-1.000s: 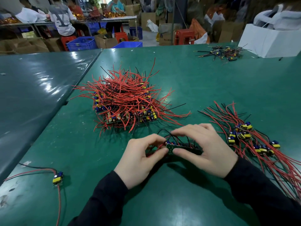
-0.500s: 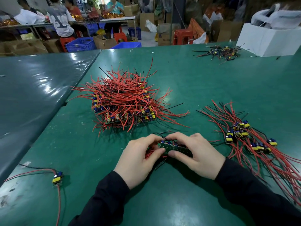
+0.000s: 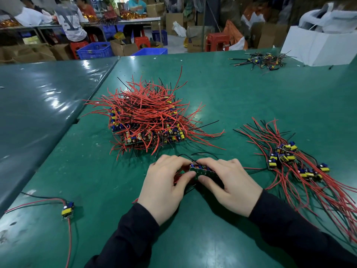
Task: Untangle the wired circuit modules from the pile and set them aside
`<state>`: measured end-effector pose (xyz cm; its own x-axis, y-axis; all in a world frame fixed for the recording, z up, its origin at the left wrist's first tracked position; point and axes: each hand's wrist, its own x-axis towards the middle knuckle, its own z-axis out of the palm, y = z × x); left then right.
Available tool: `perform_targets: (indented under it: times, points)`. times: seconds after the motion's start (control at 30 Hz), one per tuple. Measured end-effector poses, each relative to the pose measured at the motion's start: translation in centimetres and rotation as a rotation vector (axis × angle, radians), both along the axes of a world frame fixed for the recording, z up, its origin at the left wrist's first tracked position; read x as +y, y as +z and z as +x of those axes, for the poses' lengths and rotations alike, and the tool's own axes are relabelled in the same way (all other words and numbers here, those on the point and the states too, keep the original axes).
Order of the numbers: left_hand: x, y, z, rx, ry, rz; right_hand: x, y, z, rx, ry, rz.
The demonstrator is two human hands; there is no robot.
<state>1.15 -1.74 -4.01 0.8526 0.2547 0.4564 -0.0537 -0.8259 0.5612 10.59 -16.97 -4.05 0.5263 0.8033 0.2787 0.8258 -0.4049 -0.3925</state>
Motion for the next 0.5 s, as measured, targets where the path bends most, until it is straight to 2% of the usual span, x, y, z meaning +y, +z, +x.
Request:
perform_targets:
  times: [0.3,0.5]
  points:
    - [-0.54,-0.02,0.02,0.057,0.037,0.053,-0.02,-0.07,0.02,0.001,0.0,-0.02]
    - [-0.52,0.11,-0.17,0.09,-0.004,-0.025,0.07,-0.36,0.0,0.007,-0.043,-0.015]
